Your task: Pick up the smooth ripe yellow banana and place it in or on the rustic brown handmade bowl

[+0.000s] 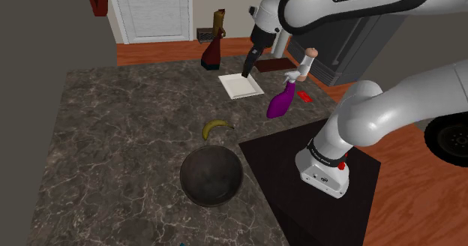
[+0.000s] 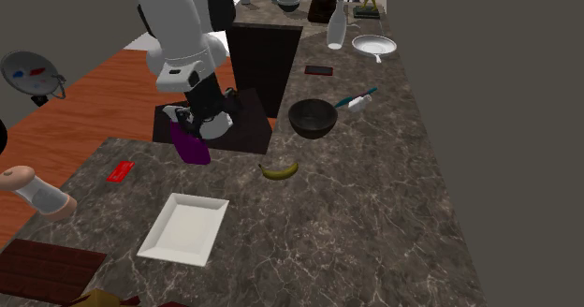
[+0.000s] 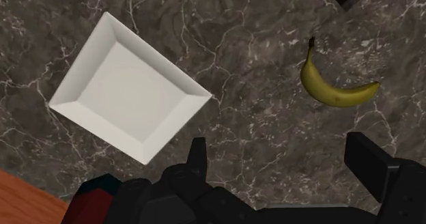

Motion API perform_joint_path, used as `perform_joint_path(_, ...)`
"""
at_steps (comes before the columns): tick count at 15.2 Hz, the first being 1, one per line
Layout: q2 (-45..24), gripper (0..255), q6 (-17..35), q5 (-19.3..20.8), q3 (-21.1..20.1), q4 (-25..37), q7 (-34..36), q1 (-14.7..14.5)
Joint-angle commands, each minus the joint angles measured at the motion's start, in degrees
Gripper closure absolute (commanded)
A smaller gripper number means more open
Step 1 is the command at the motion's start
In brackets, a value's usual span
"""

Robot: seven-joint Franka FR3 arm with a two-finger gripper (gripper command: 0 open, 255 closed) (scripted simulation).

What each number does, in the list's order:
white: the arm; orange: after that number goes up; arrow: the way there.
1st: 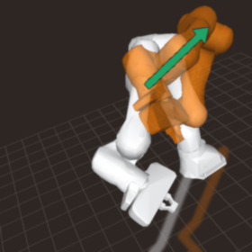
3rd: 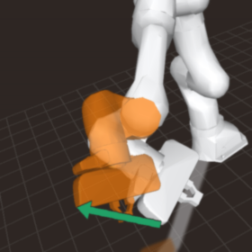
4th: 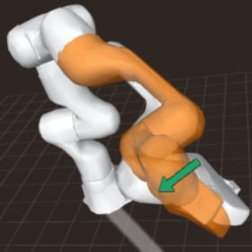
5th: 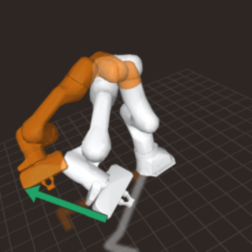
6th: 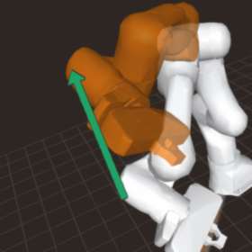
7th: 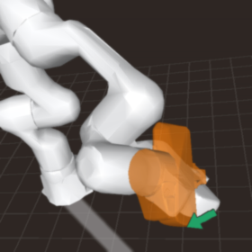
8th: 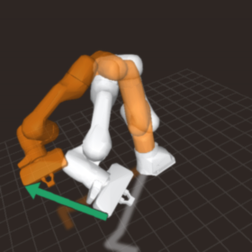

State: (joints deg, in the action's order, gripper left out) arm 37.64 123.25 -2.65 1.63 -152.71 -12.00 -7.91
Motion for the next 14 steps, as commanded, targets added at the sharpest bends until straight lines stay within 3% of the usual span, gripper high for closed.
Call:
perform_joint_path(1, -1.7, 0, 3.5, -0.8, -0.1, -2.2, -1.1, -1.2)
perform_joint_path(9, -14.3, 0, 18.8, -5.7, -1.0, -7.0, -5.3, -7.5)
perform_joint_path(14, -24.6, 0, 28.5, -10.9, -1.3, -7.7, -9.7, -12.5)
